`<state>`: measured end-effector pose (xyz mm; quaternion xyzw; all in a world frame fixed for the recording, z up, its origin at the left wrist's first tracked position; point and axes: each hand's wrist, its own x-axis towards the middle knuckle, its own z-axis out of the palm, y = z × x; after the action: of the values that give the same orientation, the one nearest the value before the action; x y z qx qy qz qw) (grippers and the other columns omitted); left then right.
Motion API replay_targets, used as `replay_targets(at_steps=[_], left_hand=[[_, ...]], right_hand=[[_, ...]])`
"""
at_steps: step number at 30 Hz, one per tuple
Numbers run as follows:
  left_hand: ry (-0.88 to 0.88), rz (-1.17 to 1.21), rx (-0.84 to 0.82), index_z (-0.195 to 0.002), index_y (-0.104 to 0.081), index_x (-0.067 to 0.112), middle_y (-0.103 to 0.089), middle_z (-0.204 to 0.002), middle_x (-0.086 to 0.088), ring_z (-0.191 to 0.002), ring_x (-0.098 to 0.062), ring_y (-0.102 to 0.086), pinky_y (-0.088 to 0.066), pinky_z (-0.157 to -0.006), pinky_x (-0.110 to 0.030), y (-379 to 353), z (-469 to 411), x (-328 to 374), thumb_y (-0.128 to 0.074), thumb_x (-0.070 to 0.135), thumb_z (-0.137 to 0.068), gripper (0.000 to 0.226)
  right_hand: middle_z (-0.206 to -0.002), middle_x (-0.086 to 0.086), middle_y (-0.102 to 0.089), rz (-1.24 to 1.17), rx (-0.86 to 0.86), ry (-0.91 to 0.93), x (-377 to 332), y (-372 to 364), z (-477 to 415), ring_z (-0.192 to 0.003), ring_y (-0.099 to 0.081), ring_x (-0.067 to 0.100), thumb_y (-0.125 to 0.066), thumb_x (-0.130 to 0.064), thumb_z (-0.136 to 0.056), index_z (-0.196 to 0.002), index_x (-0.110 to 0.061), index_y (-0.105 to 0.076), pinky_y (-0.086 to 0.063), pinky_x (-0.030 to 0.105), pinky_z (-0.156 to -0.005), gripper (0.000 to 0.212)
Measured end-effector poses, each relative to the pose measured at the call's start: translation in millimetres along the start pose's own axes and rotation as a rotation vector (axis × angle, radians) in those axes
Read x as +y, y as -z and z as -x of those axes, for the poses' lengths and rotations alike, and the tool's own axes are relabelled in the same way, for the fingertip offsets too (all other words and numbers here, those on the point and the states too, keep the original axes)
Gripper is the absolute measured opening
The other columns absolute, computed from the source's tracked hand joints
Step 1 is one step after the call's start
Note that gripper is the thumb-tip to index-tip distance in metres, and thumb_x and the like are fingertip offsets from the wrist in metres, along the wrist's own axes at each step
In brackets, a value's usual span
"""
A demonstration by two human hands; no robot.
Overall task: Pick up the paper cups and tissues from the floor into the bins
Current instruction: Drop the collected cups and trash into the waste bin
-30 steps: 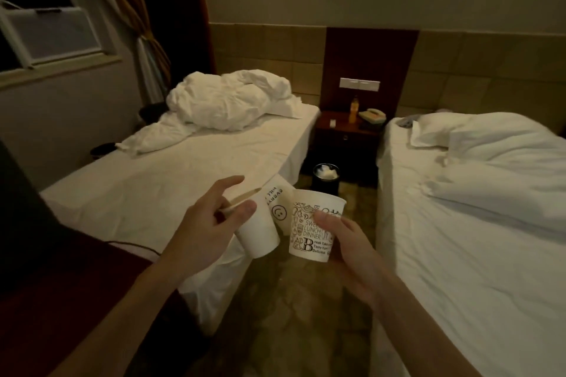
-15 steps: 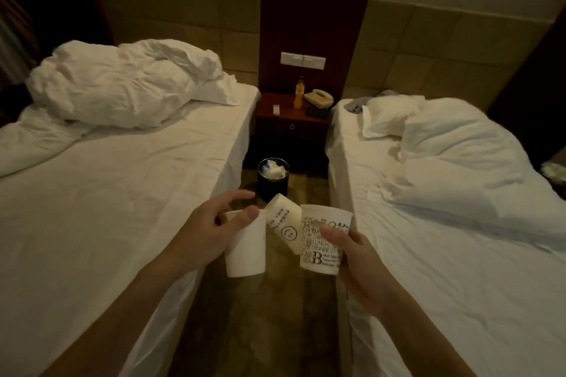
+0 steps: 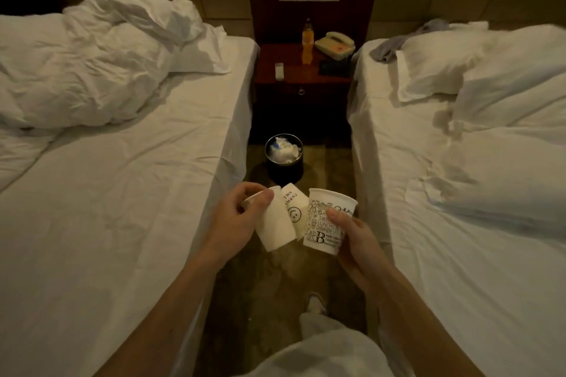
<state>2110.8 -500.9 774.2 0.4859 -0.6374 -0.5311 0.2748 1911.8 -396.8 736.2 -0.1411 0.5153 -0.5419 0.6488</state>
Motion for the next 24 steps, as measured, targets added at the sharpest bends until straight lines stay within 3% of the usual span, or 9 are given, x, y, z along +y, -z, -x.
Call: replay_targets(at_steps=[2,4,6,11,16,21,24], left_hand=[[0.030,0.008,0.057,-0.100,-0.061,0.040,-0.065,-0.105,0.008,-0.093,-0.014,-0.066,-0.060,-0.072,-0.034,-7.7,-33.3,6.1,-0.058,0.064,-0.077,0.033],[0.043,0.032,0.094,-0.102,-0.061,0.038,-0.065,-0.106,0.008,-0.093,-0.013,-0.066,-0.061,-0.071,-0.033,-10.5,-67.8,10.1,-0.059,0.064,-0.074,0.038],[0.047,0.052,0.124,-0.103,-0.062,0.034,-0.065,-0.105,0.008,-0.092,-0.008,-0.065,-0.057,-0.066,-0.024,-9.1,-98.4,12.8,-0.060,0.062,-0.075,0.040],[0.088,0.019,0.176,-0.094,-0.064,0.034,-0.066,-0.097,0.013,-0.088,-0.001,-0.061,-0.049,-0.063,-0.014,-1.8,-180.5,-4.5,-0.060,0.043,-0.093,0.010],[0.175,0.025,0.122,-0.086,-0.063,0.035,-0.064,-0.088,0.024,-0.084,0.008,-0.060,-0.044,-0.060,-0.003,9.0,-269.6,-42.6,-0.057,0.045,-0.094,0.014],[0.289,0.042,-0.008,-0.077,-0.064,0.031,-0.066,-0.080,0.016,-0.074,0.002,-0.061,-0.047,-0.061,-0.010,22.5,-371.1,-62.4,-0.059,0.039,-0.096,0.021],[0.316,0.019,-0.108,-0.081,-0.065,0.030,-0.067,-0.084,0.012,-0.081,-0.005,-0.063,-0.053,-0.070,-0.021,28.6,-433.0,-54.6,-0.057,0.041,-0.096,0.021]], right_hand=[[-0.114,0.015,-0.071,-0.011,0.009,-0.030,-19.2,5.7,-34.0,-0.105,-0.068,0.033,-0.092,-0.048,-0.051,-0.104,-0.016,-0.075,-0.056,0.048,-0.088,0.065],[-0.116,0.016,-0.070,-0.015,0.017,-0.069,-41.9,9.2,-68.6,-0.105,-0.068,0.033,-0.088,-0.044,-0.059,-0.112,-0.012,-0.070,-0.054,0.049,-0.090,0.064],[-0.116,0.016,-0.070,-0.002,-0.002,-0.094,-63.1,8.6,-100.7,-0.104,-0.069,0.031,-0.079,-0.035,-0.069,-0.117,-0.010,-0.065,-0.059,0.042,-0.081,0.056],[-0.108,0.010,-0.074,0.076,-0.023,-0.145,-106.1,-6.3,-182.3,-0.098,-0.072,0.025,-0.074,-0.034,-0.066,-0.114,-0.009,-0.063,-0.060,0.032,-0.070,0.055],[-0.109,0.010,-0.073,0.084,0.048,-0.212,-122.5,-16.8,-274.7,-0.098,-0.072,0.024,-0.072,-0.037,-0.069,-0.116,-0.010,-0.063,-0.059,0.031,-0.071,0.055],[-0.105,0.009,-0.075,0.033,0.202,-0.292,-139.8,-28.6,-346.4,-0.095,-0.073,0.023,-0.073,-0.036,-0.068,-0.117,-0.008,-0.064,-0.057,0.033,-0.072,0.057],[-0.105,0.012,-0.074,-0.048,0.285,-0.275,-156.8,-29.4,-384.2,-0.095,-0.072,0.025,-0.077,-0.036,-0.066,-0.115,-0.007,-0.065,-0.058,0.035,-0.072,0.059]])
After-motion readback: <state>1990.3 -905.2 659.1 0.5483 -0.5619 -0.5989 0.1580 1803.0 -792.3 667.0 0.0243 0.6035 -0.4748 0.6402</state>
